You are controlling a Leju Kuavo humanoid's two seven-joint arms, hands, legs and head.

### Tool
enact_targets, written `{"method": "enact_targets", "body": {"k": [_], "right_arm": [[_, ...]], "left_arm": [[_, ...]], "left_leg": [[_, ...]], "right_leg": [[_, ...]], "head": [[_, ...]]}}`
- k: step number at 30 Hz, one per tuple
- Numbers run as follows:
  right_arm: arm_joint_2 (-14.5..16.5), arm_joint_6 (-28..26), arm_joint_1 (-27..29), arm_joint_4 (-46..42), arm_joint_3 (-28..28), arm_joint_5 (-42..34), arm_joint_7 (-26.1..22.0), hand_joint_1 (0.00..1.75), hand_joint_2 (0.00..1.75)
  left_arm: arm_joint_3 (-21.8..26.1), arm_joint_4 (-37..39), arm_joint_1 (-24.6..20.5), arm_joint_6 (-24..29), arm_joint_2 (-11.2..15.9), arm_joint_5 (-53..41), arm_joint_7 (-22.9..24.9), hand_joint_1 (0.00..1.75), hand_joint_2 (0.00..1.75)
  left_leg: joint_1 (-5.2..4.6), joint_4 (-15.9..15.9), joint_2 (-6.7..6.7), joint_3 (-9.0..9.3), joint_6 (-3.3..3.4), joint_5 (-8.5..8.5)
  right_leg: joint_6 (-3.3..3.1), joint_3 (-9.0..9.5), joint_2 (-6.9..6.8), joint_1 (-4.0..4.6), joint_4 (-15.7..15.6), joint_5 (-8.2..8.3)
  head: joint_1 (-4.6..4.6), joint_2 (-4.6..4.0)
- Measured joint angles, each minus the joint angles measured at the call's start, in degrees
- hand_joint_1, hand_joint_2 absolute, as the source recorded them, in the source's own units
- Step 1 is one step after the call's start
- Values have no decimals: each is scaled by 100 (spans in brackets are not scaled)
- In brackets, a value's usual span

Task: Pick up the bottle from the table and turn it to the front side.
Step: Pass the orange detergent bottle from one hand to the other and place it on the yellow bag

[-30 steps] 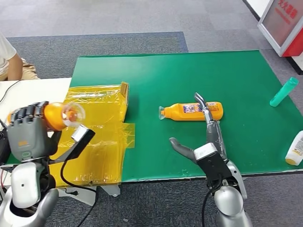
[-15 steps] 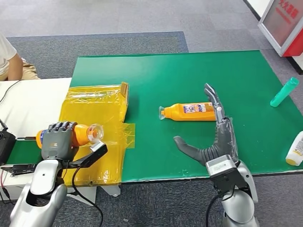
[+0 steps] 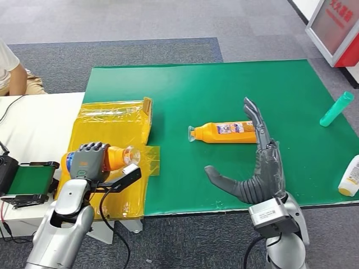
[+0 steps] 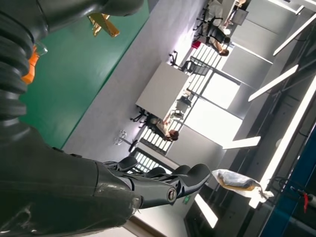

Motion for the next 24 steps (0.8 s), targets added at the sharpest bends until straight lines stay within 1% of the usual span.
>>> {"method": "enact_targets", "body": {"k": [4,11,17,21,24], "right_arm": [[0,56,-1,-1,7,-21,-47,0,175],[0,149,-1,0,61,-63,-113,0,175],[-2,231,1,21,122,-66,-166,0,175],[-2,231,-3,42,138,-62,-184,0,175],[-2,228,-3,49,155,-59,-200,0,175]], "left_arm": [[-11,173,-164,-88,-87,0,27,175,175],[-51,659,-566,-97,-341,0,60,175,175],[-129,1119,-875,28,-541,0,9,175,175],[-228,1276,-989,128,-680,0,-69,1,175],[-295,1370,-1042,223,-766,0,-103,0,175]], "left_leg": [[0,0,0,-1,0,0],[-1,2,0,-1,1,0],[0,2,0,-1,1,1],[0,2,0,-2,1,1],[-1,2,0,-3,2,0]], "right_leg": [[0,0,-1,0,0,0],[1,1,0,-1,0,1],[1,1,0,-1,0,1],[1,0,0,-1,0,1],[1,0,0,-1,0,1]], "head": [[1,0],[1,0],[1,0],[1,0],[1,0]]}}
